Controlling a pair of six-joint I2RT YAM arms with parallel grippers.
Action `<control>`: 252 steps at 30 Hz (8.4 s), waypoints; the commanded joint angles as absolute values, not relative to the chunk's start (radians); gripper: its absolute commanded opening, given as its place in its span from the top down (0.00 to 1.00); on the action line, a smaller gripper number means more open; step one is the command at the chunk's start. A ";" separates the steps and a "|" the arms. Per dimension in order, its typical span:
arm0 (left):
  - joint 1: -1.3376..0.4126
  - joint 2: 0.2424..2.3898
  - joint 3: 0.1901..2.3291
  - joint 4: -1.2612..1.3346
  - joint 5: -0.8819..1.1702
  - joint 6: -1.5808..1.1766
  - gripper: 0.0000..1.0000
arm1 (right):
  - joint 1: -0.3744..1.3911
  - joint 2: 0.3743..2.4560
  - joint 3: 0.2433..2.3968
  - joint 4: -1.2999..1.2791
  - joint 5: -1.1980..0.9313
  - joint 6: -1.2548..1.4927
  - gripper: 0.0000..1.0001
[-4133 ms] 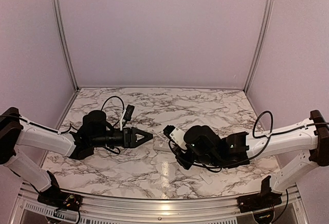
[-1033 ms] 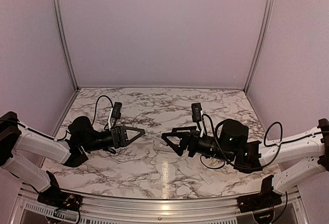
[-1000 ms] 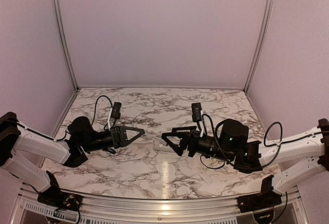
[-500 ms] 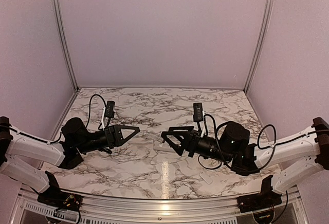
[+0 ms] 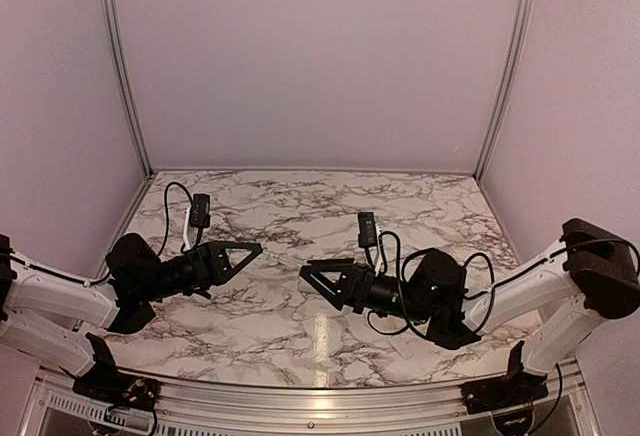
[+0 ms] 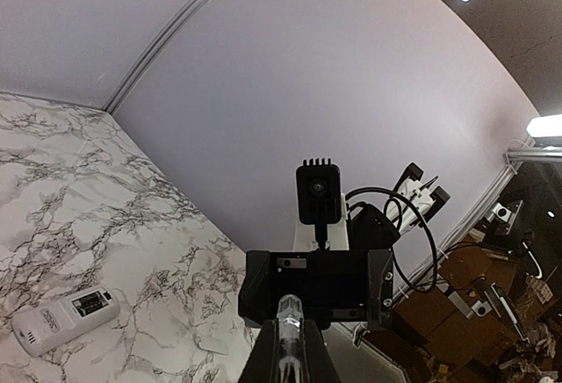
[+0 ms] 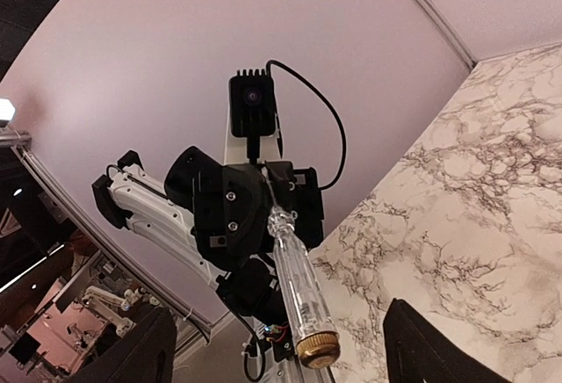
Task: Unload the batteries from the remote control
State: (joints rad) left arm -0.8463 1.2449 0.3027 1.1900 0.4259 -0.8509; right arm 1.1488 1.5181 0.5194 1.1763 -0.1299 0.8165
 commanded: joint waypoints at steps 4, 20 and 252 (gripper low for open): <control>-0.850 1.248 0.289 1.245 0.438 -0.858 1.00 | 1.145 1.718 0.598 1.491 -0.242 0.997 0.28; -0.849 1.237 0.281 1.230 0.417 -0.853 1.00 | 1.145 1.784 0.683 1.612 -0.279 1.026 0.33; -0.892 1.974 0.956 0.308 0.166 -0.434 0.53 | 0.909 1.740 1.241 -0.673 -0.051 0.093 1.00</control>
State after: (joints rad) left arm -0.8688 1.9488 0.9363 0.3473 0.1207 -0.4446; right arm 0.9077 1.6943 1.2137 -0.6647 0.0597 0.1207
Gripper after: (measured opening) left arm 0.468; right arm 0.111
